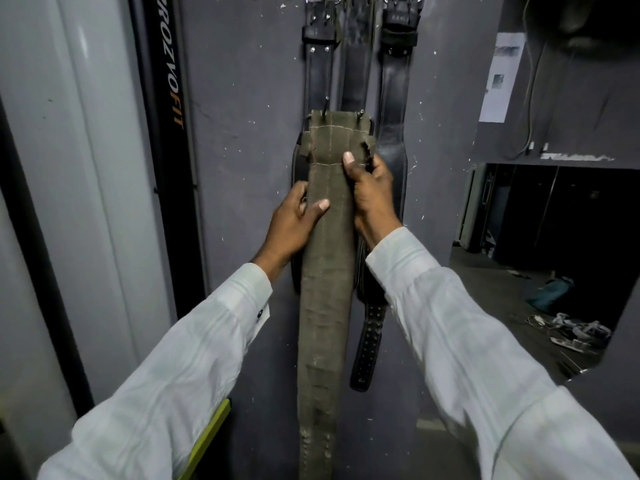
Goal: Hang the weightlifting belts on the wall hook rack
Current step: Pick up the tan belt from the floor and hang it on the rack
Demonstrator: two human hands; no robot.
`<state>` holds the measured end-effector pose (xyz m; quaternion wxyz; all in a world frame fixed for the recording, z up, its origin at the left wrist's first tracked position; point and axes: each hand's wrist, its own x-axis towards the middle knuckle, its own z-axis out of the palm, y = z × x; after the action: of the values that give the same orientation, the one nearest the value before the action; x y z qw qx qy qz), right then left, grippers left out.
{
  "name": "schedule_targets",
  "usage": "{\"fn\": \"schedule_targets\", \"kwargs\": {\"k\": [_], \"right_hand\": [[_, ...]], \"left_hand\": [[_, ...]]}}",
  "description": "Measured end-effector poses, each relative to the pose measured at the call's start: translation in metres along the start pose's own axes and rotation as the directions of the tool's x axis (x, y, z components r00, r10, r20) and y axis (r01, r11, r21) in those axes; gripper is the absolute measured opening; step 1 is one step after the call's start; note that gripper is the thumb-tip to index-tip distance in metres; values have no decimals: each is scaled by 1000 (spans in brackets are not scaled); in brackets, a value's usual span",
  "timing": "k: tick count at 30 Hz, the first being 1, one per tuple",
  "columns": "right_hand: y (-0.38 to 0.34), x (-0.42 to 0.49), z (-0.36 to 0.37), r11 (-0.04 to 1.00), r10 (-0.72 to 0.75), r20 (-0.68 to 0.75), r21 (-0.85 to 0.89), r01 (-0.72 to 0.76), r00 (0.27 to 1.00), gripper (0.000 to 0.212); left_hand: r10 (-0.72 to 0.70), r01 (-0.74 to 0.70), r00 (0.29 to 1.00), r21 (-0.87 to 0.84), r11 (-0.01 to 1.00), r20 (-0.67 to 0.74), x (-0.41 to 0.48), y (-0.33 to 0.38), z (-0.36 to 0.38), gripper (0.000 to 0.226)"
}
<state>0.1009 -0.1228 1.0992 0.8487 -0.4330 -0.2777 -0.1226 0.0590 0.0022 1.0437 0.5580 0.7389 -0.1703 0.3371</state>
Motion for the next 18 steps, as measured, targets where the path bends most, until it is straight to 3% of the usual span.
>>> {"fn": "schedule_targets", "kwargs": {"k": [2, 3, 7, 10, 12, 15, 18], "right_hand": [[-5, 4, -2, 1000, -16, -21, -19, 15, 1000, 19], [-7, 5, -2, 999, -19, -27, -27, 18, 999, 20], [-8, 5, 1, 999, -25, -15, -46, 25, 1000, 20], [-16, 8, -1, 999, -15, -35, -35, 14, 999, 21], [-23, 13, -5, 999, -17, -39, -36, 15, 999, 25], [-27, 14, -4, 999, -19, -37, -48, 17, 999, 29], [-28, 14, -3, 999, -24, -67, -49, 21, 997, 35]], "left_hand": [[-71, 90, 986, -123, 988, 151, -4, -16, -1, 30], [-84, 102, 985, -116, 988, 153, -6, -22, 0, 28], [-57, 59, 998, -100, 993, 21, -8, -27, 9, 18], [-120, 135, 986, -125, 983, 118, -20, -37, 6, 25], [-172, 176, 973, -14, 984, 153, -32, -49, 8, 23], [-132, 132, 991, 177, 975, -8, -39, -59, 17, 13], [-150, 148, 988, 46, 988, 46, -46, -62, 20, 16]]}}
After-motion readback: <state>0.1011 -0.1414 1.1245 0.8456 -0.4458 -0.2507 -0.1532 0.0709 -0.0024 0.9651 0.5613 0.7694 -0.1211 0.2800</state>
